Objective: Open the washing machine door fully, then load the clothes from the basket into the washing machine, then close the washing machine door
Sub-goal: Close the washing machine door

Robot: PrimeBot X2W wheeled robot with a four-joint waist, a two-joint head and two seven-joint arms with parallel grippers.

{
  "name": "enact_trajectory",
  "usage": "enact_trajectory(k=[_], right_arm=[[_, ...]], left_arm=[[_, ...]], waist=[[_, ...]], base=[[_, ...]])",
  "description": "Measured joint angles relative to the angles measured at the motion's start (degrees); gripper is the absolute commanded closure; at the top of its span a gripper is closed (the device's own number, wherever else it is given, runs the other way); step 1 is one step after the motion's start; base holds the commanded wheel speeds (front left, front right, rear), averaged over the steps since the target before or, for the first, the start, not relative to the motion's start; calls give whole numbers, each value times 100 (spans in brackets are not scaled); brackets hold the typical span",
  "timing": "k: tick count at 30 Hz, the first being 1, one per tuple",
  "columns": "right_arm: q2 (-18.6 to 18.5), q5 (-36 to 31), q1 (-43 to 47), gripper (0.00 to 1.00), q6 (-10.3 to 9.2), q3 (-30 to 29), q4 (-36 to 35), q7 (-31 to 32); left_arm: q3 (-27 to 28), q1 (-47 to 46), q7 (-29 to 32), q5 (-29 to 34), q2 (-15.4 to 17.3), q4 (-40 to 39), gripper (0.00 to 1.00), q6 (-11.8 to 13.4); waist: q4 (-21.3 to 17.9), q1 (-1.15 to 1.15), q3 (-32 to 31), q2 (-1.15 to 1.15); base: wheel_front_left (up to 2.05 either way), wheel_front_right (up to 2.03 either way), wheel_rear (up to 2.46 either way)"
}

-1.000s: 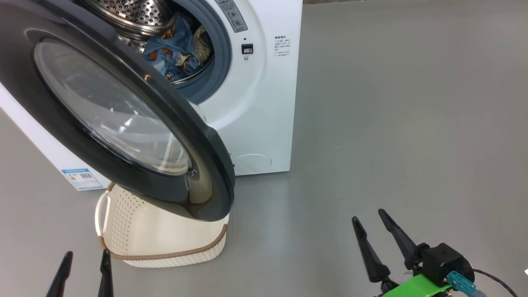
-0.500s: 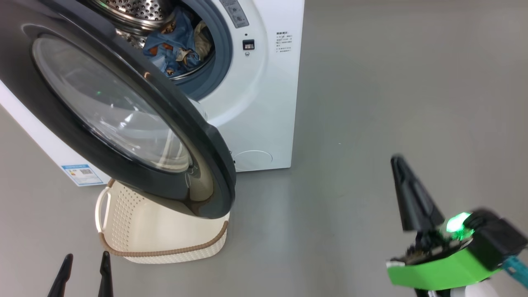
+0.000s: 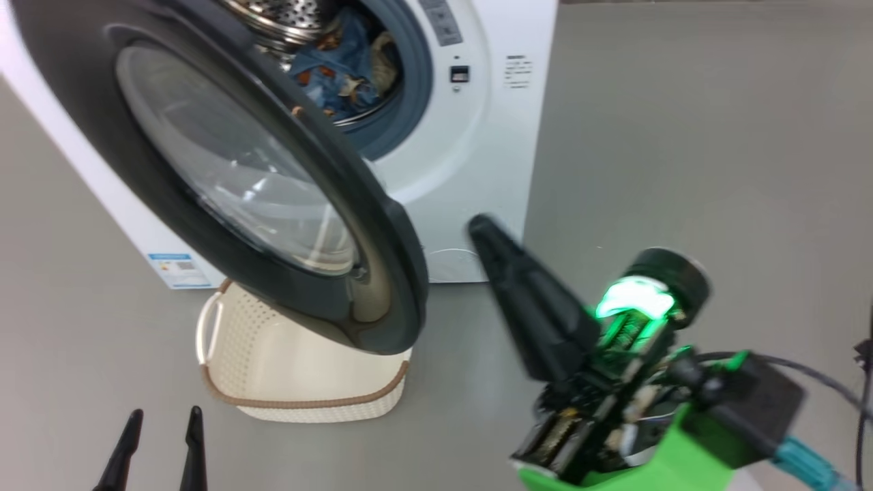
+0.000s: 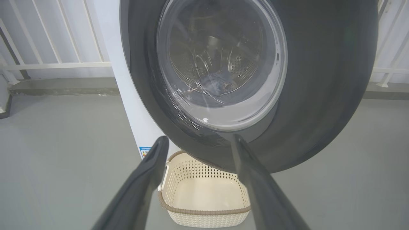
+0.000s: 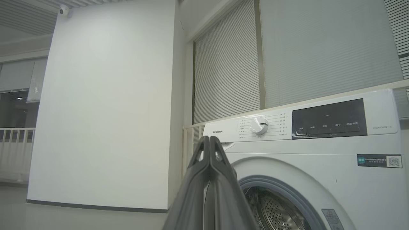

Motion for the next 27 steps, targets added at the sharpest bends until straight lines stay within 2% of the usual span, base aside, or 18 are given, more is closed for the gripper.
enact_trajectory(k=[6, 13, 20, 27], right_arm=[[-10, 186, -114, 100, 0, 628, 506, 0], [-24, 415, -102, 100, 0, 1139, 1628, 1], [-38, 490, -85, 100, 0, 1126, 2603, 2], [-49, 322, -79, 100, 0, 644, 2996, 2]], left_arm=[[-152, -1, 0, -41, -1, -1, 0, 0], [-270, -62, 0, -70, -2, -3, 0, 0], [-386, -217, 0, -168, -2, -8, 0, 0], [-441, -375, 0, -318, -5, -11, 0, 0]], waist=[[354, 0, -44, 0], [855, 0, -51, 0], [1318, 0, 60, 0], [1594, 0, 340, 0]], base=[[0, 0, 0], [0, 0, 0], [0, 0, 0], [0, 0, 0]])
